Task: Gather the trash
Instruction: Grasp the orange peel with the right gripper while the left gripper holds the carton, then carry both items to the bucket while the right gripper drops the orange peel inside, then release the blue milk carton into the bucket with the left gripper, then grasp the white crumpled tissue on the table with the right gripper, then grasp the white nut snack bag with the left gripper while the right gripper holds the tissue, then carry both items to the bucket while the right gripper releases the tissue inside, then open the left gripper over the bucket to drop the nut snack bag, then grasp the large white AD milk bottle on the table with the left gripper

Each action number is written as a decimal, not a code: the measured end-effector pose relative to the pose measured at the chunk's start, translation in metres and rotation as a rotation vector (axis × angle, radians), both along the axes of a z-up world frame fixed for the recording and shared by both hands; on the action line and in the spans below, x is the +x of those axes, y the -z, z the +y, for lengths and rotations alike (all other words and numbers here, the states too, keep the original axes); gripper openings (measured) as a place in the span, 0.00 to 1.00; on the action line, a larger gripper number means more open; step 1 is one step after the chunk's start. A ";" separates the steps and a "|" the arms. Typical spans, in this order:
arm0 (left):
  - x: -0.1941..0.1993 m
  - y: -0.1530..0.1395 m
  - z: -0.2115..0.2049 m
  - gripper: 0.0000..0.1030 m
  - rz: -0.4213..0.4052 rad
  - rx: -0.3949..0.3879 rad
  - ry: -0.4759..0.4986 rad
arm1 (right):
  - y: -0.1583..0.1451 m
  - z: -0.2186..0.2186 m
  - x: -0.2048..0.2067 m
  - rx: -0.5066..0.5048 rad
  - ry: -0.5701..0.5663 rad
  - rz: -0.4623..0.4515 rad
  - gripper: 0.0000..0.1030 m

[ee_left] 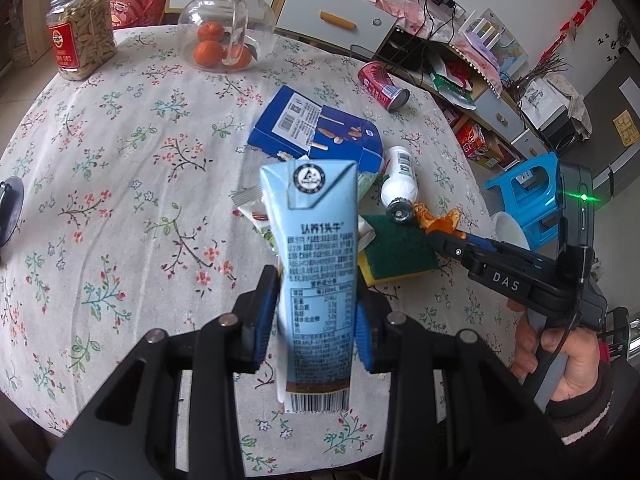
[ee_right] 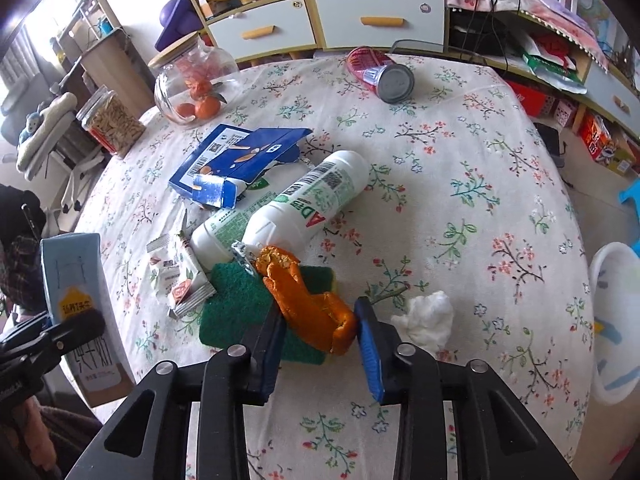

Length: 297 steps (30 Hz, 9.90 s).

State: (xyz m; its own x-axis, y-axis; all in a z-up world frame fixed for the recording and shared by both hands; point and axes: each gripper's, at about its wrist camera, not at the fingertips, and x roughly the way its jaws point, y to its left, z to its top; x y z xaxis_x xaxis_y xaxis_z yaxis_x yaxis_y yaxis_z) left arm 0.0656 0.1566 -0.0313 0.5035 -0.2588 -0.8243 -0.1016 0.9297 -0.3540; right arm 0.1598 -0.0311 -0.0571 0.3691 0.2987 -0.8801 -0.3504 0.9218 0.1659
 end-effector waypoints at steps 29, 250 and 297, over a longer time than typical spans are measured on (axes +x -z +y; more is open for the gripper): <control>0.043 -0.008 -0.107 0.35 -0.029 0.001 0.161 | -0.043 -0.232 -0.002 0.092 0.410 -0.048 0.32; 0.130 0.007 -0.374 0.92 -0.104 0.137 0.479 | -0.045 -0.422 -0.057 0.175 0.789 -0.095 0.68; 0.152 0.041 -0.125 0.58 0.152 0.242 0.211 | -0.030 -0.240 0.009 -0.008 0.489 -0.052 0.78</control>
State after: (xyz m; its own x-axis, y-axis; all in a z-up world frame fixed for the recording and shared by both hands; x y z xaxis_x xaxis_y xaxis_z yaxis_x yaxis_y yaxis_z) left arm 0.2178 0.0314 -0.0723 0.3263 -0.1322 -0.9360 0.0666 0.9909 -0.1167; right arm 0.1688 -0.2713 -0.0267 0.5083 0.0730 -0.8581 0.1159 0.9815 0.1522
